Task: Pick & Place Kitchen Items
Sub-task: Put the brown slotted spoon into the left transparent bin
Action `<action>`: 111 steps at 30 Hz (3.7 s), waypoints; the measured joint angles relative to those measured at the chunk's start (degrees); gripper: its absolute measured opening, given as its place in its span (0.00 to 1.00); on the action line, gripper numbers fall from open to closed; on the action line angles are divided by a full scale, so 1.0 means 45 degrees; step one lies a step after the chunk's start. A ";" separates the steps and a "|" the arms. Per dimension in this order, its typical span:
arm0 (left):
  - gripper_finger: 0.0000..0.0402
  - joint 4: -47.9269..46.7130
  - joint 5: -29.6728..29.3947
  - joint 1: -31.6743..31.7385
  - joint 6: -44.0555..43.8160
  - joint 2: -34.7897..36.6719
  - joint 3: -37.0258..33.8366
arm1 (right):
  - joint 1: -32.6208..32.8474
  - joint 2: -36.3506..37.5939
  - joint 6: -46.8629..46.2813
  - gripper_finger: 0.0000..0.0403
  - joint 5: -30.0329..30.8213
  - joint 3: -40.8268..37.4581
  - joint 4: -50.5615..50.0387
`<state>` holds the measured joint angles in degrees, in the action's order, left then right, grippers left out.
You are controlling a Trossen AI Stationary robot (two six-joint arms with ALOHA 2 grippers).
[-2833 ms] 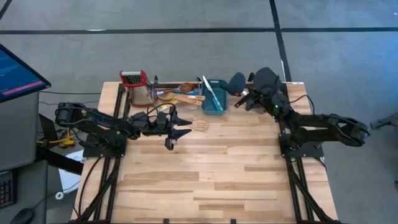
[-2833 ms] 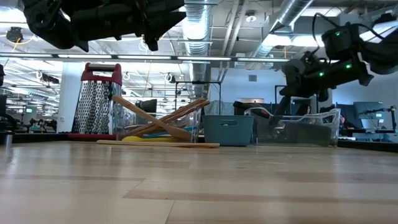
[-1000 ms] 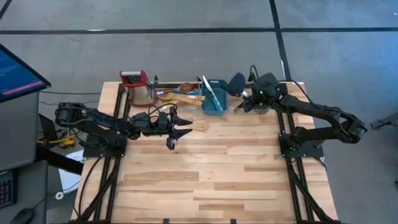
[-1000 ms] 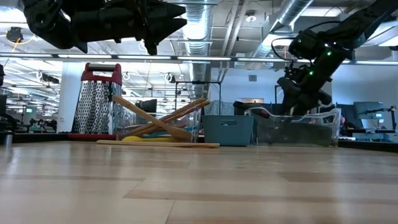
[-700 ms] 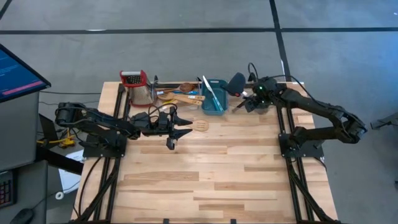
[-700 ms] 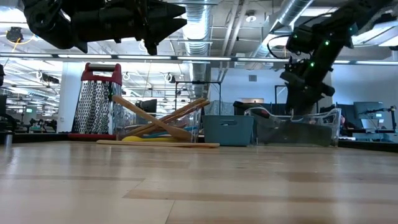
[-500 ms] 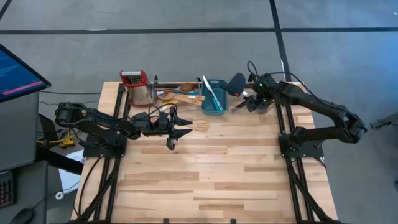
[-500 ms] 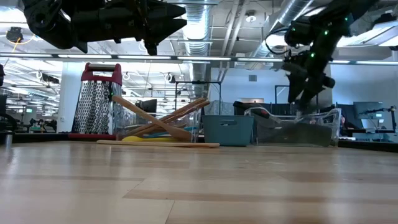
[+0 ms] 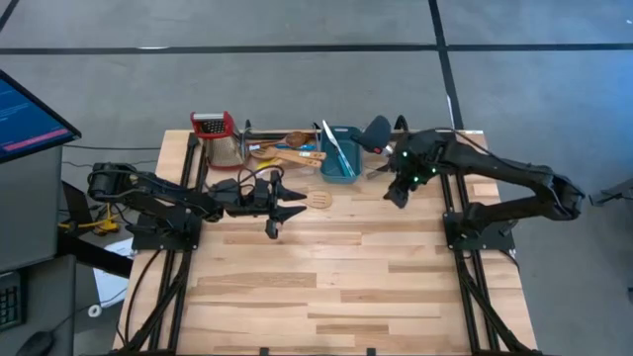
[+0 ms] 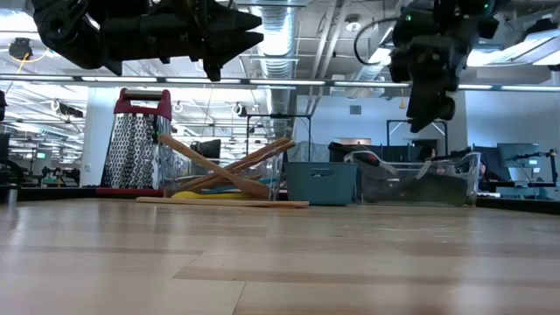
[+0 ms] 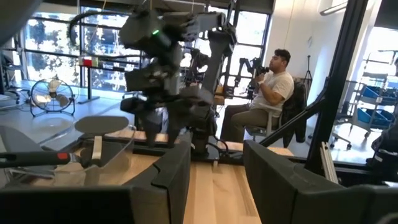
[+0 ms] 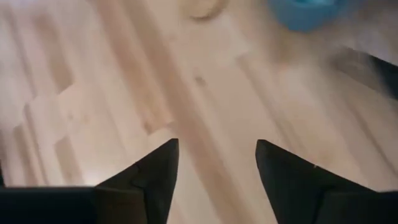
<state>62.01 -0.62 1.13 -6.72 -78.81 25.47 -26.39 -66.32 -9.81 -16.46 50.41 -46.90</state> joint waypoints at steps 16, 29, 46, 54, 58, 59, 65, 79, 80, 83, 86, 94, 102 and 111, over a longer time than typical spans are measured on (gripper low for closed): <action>0.33 -0.1535 -0.0117 -0.1312 0.0000 0.0000 0.0000 | 0.5074 -0.0118 0.1292 0.14 0.1366 -0.0005 0.5267; 0.06 -0.4259 -0.1408 -0.1685 -0.0665 0.0000 0.0005 | 0.6792 -0.4081 0.1901 0.00 0.4015 -0.0024 0.7833; 0.01 -0.5168 -0.1841 -0.1690 -0.0670 0.0000 0.0000 | 0.4068 -0.8706 0.1776 0.00 0.5167 -0.0010 1.2834; 0.01 -0.5183 -0.1865 -0.1685 -0.0665 0.0000 0.0000 | 0.4118 -0.9636 0.1149 0.00 0.5293 -0.0010 1.4095; 0.01 -0.5200 -0.1865 -0.1690 -0.0665 0.0000 0.0000 | 0.4148 -0.9600 0.0528 0.00 0.5344 0.0000 1.4132; 0.01 -0.5200 -0.1865 -0.1690 -0.0665 0.0000 0.0000 | 0.4232 -0.9523 0.0408 0.00 0.5353 0.0000 1.3983; 0.01 -0.5210 -0.1865 -0.1685 -0.0665 0.0000 0.0000 | 0.4761 -0.9437 -0.0315 0.00 0.5448 -0.0005 1.3655; 0.00 -0.8826 -0.6263 -0.1683 -0.1012 0.0000 -0.0010 | 0.7425 -0.8725 -0.1100 0.00 0.9581 -0.0007 1.2860; 0.00 -0.9107 -0.6940 -0.1634 -0.1140 0.0000 -0.0010 | 0.7601 -0.8581 -0.1080 0.00 0.9907 0.0058 1.2943; 0.00 -0.9259 -0.7415 -0.1244 -0.1248 0.0000 -0.0015 | 0.8189 -0.7931 -0.1071 0.00 1.0881 0.0041 1.2867; 0.00 -0.9233 -0.6846 -0.0660 -0.1282 0.0000 -0.0011 | 0.8750 -0.7202 -0.1048 0.00 1.1660 0.0047 1.2755; 0.00 -0.9210 -0.5082 0.0724 -0.1710 -0.1017 0.0339 | 1.0072 -0.5551 -0.0012 0.00 1.3684 0.0053 1.2846; 0.00 -1.0080 -0.5923 0.0748 -0.0801 -0.3579 0.2695 | 1.0438 -0.5049 0.0313 0.00 1.4625 0.0053 1.2315; 0.00 -1.1834 -0.7248 0.0792 -0.1194 -0.5512 0.3906 | 1.0433 -0.5095 0.0299 0.00 1.4671 0.0053 1.1796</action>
<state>8.76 -33.24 4.69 -12.09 -103.61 43.05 20.56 -89.25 -8.47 49.56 50.65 6.18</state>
